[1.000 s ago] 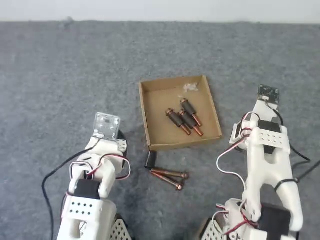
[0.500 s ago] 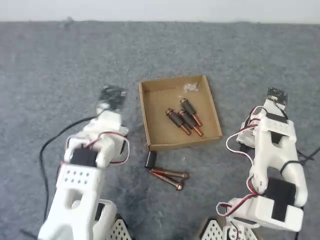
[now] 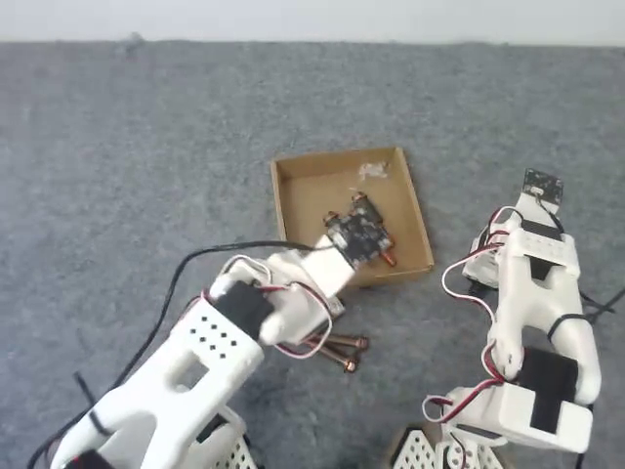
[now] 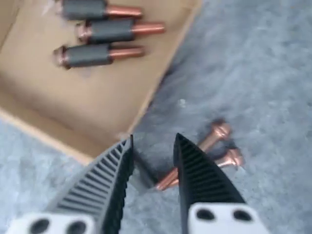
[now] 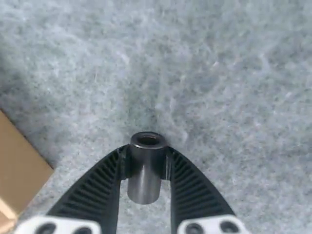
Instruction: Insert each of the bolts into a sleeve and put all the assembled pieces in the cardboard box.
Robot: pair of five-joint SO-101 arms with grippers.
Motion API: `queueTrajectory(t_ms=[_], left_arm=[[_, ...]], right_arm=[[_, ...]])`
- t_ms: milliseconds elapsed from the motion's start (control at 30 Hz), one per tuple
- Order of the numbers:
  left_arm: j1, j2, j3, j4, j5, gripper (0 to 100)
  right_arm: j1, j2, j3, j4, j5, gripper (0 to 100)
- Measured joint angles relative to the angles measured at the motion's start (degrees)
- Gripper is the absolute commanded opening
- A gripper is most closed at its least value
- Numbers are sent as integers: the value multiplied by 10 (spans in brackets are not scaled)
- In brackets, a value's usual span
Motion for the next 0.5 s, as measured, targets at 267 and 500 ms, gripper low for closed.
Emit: queueTrajectory(t_ms=[267, 500], left_arm=[[58, 2, 92, -35, -156, 137], [109, 2, 112, -36, -212, 139]], right_arm=[[6, 0, 0, 0, 0, 6], [11, 0, 0, 0, 0, 6]])
